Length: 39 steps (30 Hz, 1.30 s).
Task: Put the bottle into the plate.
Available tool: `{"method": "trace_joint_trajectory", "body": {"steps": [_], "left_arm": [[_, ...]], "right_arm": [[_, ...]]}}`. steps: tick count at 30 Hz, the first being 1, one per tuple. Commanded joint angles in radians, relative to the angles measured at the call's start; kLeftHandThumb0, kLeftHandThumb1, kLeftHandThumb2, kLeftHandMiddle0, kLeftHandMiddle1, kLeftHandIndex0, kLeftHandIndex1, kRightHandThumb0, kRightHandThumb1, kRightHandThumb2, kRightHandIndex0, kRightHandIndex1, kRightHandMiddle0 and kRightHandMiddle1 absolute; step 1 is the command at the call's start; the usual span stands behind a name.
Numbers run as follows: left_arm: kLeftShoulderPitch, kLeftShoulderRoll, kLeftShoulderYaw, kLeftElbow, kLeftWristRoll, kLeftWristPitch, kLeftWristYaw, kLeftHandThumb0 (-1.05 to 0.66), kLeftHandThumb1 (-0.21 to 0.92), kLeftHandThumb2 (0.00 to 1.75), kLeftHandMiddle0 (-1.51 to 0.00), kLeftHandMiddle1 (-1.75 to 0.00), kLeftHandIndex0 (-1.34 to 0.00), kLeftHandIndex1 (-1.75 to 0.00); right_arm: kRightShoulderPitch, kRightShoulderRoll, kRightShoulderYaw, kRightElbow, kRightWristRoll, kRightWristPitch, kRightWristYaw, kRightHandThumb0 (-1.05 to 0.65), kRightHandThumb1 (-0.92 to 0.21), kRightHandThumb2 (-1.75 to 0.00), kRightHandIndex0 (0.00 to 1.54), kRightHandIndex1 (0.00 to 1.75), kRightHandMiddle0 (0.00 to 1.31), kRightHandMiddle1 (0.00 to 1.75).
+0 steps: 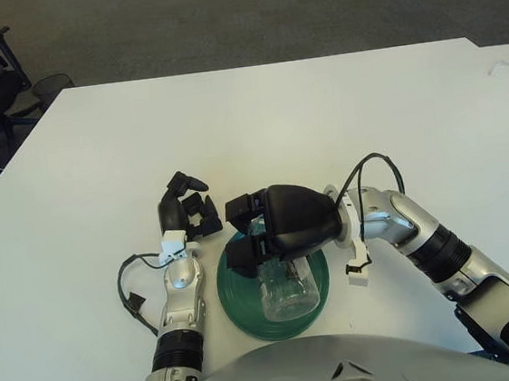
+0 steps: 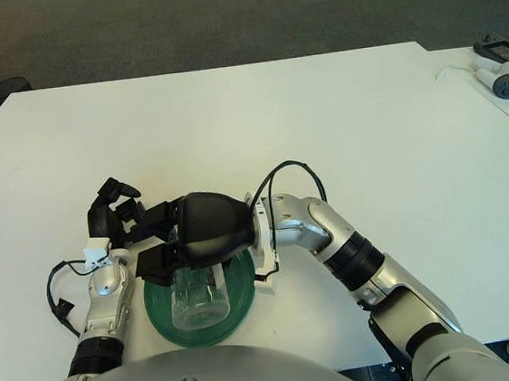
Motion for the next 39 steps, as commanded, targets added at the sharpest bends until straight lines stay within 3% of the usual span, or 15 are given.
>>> {"method": "trace_joint_trajectory", "body": {"steps": [1, 7, 15, 28, 34, 38, 39], "left_arm": [[0.035, 0.006, 0.001, 0.058, 0.015, 0.023, 0.012, -0.61, 0.02, 1.68, -1.34, -1.75, -0.86, -1.75], [0.03, 0.013, -0.003, 0.059, 0.022, 0.03, 0.024, -0.62, 0.01, 1.7, -1.34, -1.75, -0.87, -1.75], [0.024, 0.026, -0.01, 0.066, 0.043, 0.039, 0.036, -0.62, 0.01, 1.7, -1.35, -1.75, -0.88, -1.75], [0.027, 0.025, -0.009, 0.059, 0.043, 0.048, 0.034, -0.62, 0.02, 1.69, -1.34, -1.75, -0.87, -1.75], [0.03, 0.028, -0.01, 0.059, 0.045, 0.045, 0.031, -0.62, 0.02, 1.69, -1.34, -1.75, -0.87, -1.75], [0.029, 0.03, -0.014, 0.055, 0.056, 0.063, 0.039, -0.62, 0.02, 1.69, -1.34, -1.75, -0.87, -1.75], [0.029, 0.03, -0.014, 0.053, 0.056, 0.07, 0.039, -0.62, 0.02, 1.69, -1.34, -1.75, -0.87, -1.75]], "right_arm": [[-0.012, 0.006, -0.017, 0.02, -0.024, -0.001, -0.011, -0.45, -0.41, -1.2, 1.24, 1.75, 0.54, 1.75], [-0.023, 0.013, -0.015, 0.056, -0.073, 0.006, -0.018, -0.45, -0.41, -1.2, 1.23, 1.75, 0.54, 1.75], [-0.031, 0.03, -0.009, 0.101, -0.237, 0.01, -0.107, -0.45, -0.41, -1.2, 1.23, 1.75, 0.54, 1.75], [-0.024, 0.03, 0.007, 0.114, -0.319, 0.062, -0.188, -0.45, -0.41, -1.2, 1.23, 1.75, 0.54, 1.75], [-0.017, 0.033, 0.014, 0.109, -0.354, 0.09, -0.238, -0.44, -0.44, -1.17, 1.14, 1.75, 0.52, 1.75], [-0.008, 0.03, 0.012, 0.091, -0.344, 0.105, -0.25, -0.43, -0.47, -1.12, 0.94, 1.75, 0.49, 1.75], [-0.006, 0.024, 0.012, 0.079, -0.327, 0.107, -0.234, -0.35, -0.44, -1.14, 0.85, 1.75, 0.51, 1.7]]}}
